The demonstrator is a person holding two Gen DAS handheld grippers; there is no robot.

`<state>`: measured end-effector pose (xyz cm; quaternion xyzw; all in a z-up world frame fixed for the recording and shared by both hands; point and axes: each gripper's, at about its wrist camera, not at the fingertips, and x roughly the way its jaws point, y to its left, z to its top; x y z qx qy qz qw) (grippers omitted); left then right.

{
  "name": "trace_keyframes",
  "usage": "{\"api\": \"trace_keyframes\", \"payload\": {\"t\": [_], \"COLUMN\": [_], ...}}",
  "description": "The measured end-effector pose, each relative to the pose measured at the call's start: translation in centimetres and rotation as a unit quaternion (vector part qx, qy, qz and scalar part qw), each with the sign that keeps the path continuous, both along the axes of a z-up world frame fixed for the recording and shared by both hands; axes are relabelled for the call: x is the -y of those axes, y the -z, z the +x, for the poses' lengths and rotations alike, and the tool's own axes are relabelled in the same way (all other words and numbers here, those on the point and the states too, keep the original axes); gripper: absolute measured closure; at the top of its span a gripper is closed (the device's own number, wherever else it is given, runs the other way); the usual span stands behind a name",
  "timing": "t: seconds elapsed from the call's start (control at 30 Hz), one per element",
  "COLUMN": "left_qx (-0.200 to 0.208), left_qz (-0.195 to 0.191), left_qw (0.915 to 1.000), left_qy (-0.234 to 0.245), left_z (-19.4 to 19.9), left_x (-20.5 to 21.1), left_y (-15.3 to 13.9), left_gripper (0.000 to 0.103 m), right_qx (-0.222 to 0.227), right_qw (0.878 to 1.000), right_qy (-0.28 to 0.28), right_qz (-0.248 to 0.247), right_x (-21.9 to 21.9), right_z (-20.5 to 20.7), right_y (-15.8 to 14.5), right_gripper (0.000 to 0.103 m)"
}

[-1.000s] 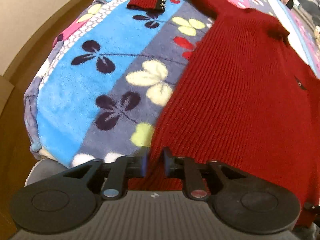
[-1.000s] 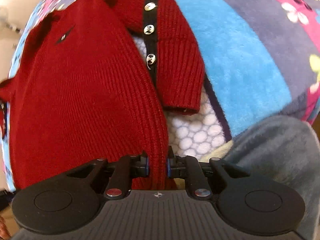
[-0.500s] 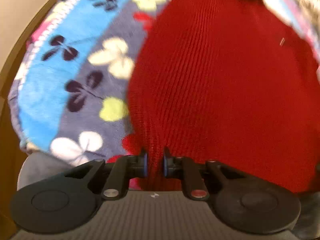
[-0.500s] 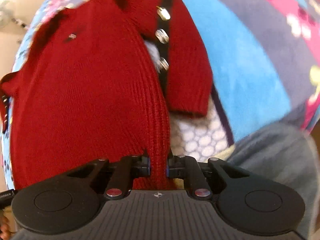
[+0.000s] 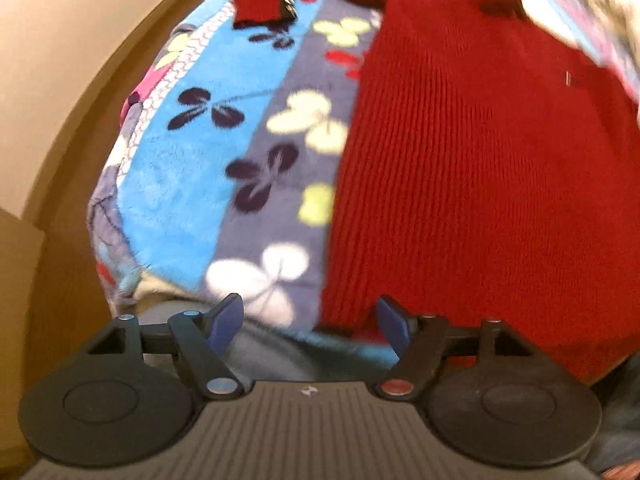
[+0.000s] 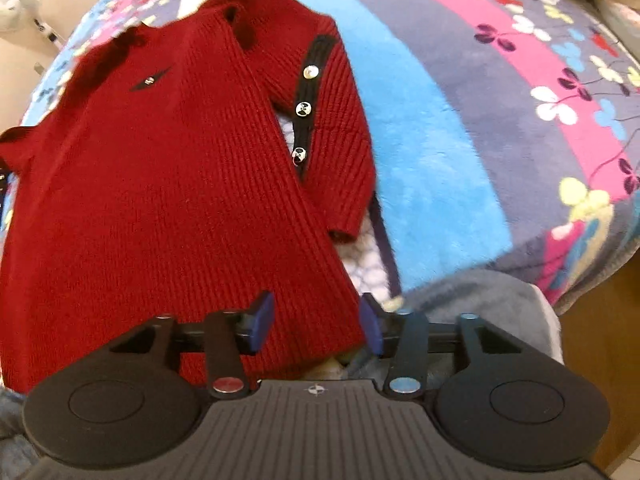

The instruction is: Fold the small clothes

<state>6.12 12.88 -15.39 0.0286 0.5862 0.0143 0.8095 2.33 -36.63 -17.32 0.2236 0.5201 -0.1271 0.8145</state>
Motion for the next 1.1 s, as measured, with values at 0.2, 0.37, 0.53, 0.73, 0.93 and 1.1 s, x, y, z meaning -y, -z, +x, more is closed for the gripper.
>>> {"api": "trace_keyframes", "payload": {"t": [0.2,0.37,0.53,0.73,0.93,1.1], "left_qx": [-0.012,0.02,0.072,0.05,0.051,0.035], "left_qz": [0.011,0.041,0.012,0.03,0.037,0.0], "left_qw": [0.9976,0.9952,0.9973,0.9981,0.9979,0.9991], "left_qy": [0.068,0.087,0.003,-0.022,-0.016,-0.023], "left_z": [-1.5,-1.8,-0.6,1.3,0.3,1.2], "left_x": [2.3,3.8,0.5,-0.1,0.9,0.6], "left_y": [2.9,3.6,1.4,2.6,3.5,3.2], "left_gripper": [0.021,0.02,0.019,0.018,0.014,0.014], "right_qx": [0.016,0.007,0.017,0.029,-0.011,-0.031], "right_qw": [0.999,0.999,0.998,0.998,0.997,0.987], "right_qy": [-0.038,-0.041,-0.053,-0.051,-0.04,-0.113], "right_qz": [-0.01,0.005,-0.003,-0.016,-0.069,-0.108], "right_x": [-2.0,-3.1,-3.9,-3.7,-2.3,-3.9], "right_z": [-2.4,-2.6,-2.4,-1.9,-3.0,-2.2], "right_y": [-0.6,0.3,0.0,0.0,1.2,2.7], "right_gripper": [0.04,0.04,0.04,0.04,0.04,0.04]}}
